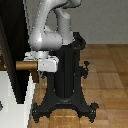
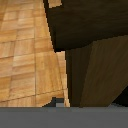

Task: Open the door by pressing down and pulling on the handle.

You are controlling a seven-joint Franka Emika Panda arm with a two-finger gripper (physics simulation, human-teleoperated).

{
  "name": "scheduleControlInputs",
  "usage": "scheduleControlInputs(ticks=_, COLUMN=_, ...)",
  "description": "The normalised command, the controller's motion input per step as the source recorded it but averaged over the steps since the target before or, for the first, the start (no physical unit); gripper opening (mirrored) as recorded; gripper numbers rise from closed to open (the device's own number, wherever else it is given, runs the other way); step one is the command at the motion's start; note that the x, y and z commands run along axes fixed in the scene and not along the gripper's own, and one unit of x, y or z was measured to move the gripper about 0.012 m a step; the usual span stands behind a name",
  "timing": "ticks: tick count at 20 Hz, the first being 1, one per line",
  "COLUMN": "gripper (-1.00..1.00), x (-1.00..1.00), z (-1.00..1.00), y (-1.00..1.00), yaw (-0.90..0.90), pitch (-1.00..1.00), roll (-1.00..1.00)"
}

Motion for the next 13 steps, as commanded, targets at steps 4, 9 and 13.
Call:
scheduleControlInputs(ticks=4, gripper=-1.0, x=0.0, z=0.0, y=0.75, yaw=0.0, pitch=0.0, roll=0.0)
scheduleControlInputs(ticks=9, gripper=-1.0, x=0.0, z=0.0, y=0.0, yaw=0.0, pitch=0.0, roll=0.0)
scheduleControlInputs(ticks=13, gripper=-1.0, x=0.0, z=0.0, y=0.0, yaw=0.0, pitch=0.0, roll=0.0)
